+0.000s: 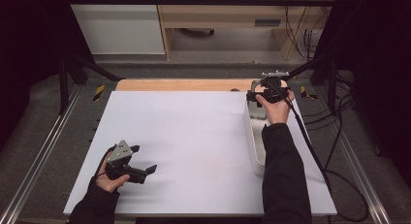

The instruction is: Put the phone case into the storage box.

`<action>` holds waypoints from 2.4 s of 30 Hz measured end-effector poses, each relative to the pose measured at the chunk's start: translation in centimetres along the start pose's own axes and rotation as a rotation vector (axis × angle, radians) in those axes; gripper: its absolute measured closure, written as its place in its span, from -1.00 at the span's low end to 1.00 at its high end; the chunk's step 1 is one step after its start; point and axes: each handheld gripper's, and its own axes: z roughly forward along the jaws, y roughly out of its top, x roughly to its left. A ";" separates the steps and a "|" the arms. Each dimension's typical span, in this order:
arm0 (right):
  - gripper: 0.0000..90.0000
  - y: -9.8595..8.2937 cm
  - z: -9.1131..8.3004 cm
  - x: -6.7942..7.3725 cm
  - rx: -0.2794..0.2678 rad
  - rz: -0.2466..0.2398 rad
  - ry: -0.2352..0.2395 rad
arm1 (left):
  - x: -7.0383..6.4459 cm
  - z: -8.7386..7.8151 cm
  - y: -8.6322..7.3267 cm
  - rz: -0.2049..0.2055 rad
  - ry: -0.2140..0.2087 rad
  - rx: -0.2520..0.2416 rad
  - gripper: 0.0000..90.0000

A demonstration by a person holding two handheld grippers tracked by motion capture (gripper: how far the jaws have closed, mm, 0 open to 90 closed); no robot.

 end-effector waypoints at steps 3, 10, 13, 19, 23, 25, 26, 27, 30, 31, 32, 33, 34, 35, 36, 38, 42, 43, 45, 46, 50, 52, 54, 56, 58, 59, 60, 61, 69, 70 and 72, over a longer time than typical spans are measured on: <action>-0.99 0.1 -0.4 -0.2 -0.025 -0.003 0.008 | 0.0 0.0 0.0 0.001 -0.001 0.001 -1.00; -0.97 0.5 -1.6 -0.3 -0.100 -0.013 0.054 | -0.1 0.1 0.0 0.002 -0.002 0.002 -1.00; -0.97 0.6 -2.1 -0.1 -0.122 -0.021 0.074 | 0.0 0.1 0.0 0.002 -0.001 0.001 -1.00; -0.96 0.8 -3.5 0.4 -0.165 -0.033 0.109 | -0.1 0.0 0.0 0.003 -0.001 -0.002 -1.00; -0.97 0.8 -4.7 0.6 -0.196 -0.048 0.134 | -0.1 0.0 0.0 0.002 -0.001 -0.002 -1.00; -0.97 0.7 -5.3 0.7 -0.209 -0.049 0.145 | -0.1 0.0 0.0 0.003 -0.001 -0.003 -1.00; -0.97 0.7 -5.6 0.7 -0.216 -0.048 0.156 | -0.1 0.0 0.0 0.003 -0.001 -0.003 -1.00; -0.98 0.7 -5.9 0.8 -0.224 -0.047 0.165 | -0.1 0.0 0.0 0.002 0.000 -0.003 -1.00; -0.98 0.5 -7.0 1.0 -0.249 -0.049 0.189 | -0.1 0.0 0.0 0.003 -0.001 -0.003 -1.00; -0.98 0.5 -7.3 1.0 -0.256 -0.053 0.196 | -0.1 0.0 0.0 0.004 -0.001 -0.003 -1.00; -0.98 0.4 -7.7 1.1 -0.262 -0.055 0.203 | -0.1 0.0 0.0 0.003 -0.001 -0.003 -1.00; -0.98 0.3 -8.0 1.1 -0.271 -0.051 0.212 | -0.1 0.0 0.0 0.003 -0.002 -0.004 -1.00; -0.98 0.2 -8.4 1.2 -0.278 -0.053 0.221 | -0.1 0.0 0.0 0.003 -0.002 -0.004 -1.00; -0.98 0.1 -8.7 1.3 -0.286 -0.054 0.231 | -0.1 0.0 0.0 0.003 -0.002 -0.004 -1.00; -0.98 0.0 -9.1 1.3 -0.294 -0.053 0.241 | -0.1 0.0 0.0 0.004 -0.002 -0.004 -1.00; -0.98 -0.3 -9.7 1.4 -0.306 -0.058 0.256 | -0.1 0.0 0.0 0.005 -0.002 -0.005 -1.00; -0.98 -1.0 -11.0 1.7 -0.333 -0.073 0.292 | -0.1 -0.1 0.0 0.004 -0.002 -0.009 -1.00; -0.98 -1.3 -11.3 1.8 -0.339 -0.076 0.302 | -0.1 -0.1 0.1 0.006 -0.002 -0.009 -1.00; -0.98 -1.8 -12.0 2.0 -0.352 -0.084 0.322 | -0.1 -0.1 0.1 0.007 -0.003 -0.012 -1.00; -0.98 -2.1 -12.3 2.1 -0.356 -0.090 0.333 | -0.1 -0.1 0.1 0.007 -0.003 -0.012 -1.00; -0.98 -3.5 -13.5 2.2 -0.379 -0.094 0.368 | -0.2 -0.2 0.1 0.012 -0.003 -0.019 -1.00; -0.99 -4.2 -14.1 2.2 -0.388 -0.095 0.384 | -0.2 -0.2 0.1 0.012 -0.004 -0.022 -1.00; -0.99 -5.0 -14.5 2.2 -0.397 -0.097 0.395 | -0.2 -0.2 0.2 0.013 -0.005 -0.025 -1.00; -0.99 -5.7 -15.0 2.1 -0.401 -0.101 0.404 | -0.3 -0.3 0.2 0.015 -0.005 -0.026 -1.00; -0.99 -6.4 -15.3 2.0 -0.400 -0.103 0.423 | -0.3 -0.3 0.2 0.017 -0.005 -0.029 -1.00; -0.99 -6.8 -15.5 2.0 -0.400 -0.103 0.432 | -0.3 -0.3 0.2 0.016 -0.007 -0.032 -1.00; -0.99 -7.1 -15.7 2.0 -0.402 -0.105 0.436 | -0.3 -0.3 0.2 0.017 -0.008 -0.033 -1.00; -0.99 -7.4 -15.8 2.0 -0.403 -0.106 0.441 | -0.4 -0.3 0.2 0.018 -0.007 -0.036 -1.00; -0.99 -9.9 -16.2 1.8 -0.380 -0.111 0.475 | -0.4 -0.3 0.2 0.015 -0.011 -0.040 -1.00; -0.99 -10.2 -16.2 1.7 -0.375 -0.111 0.476 | -0.4 -0.3 0.2 0.013 -0.012 -0.042 -1.00; -0.99 -10.9 -16.3 1.4 -0.367 -0.119 0.477 | -0.4 -0.4 0.2 0.011 -0.014 -0.046 -1.00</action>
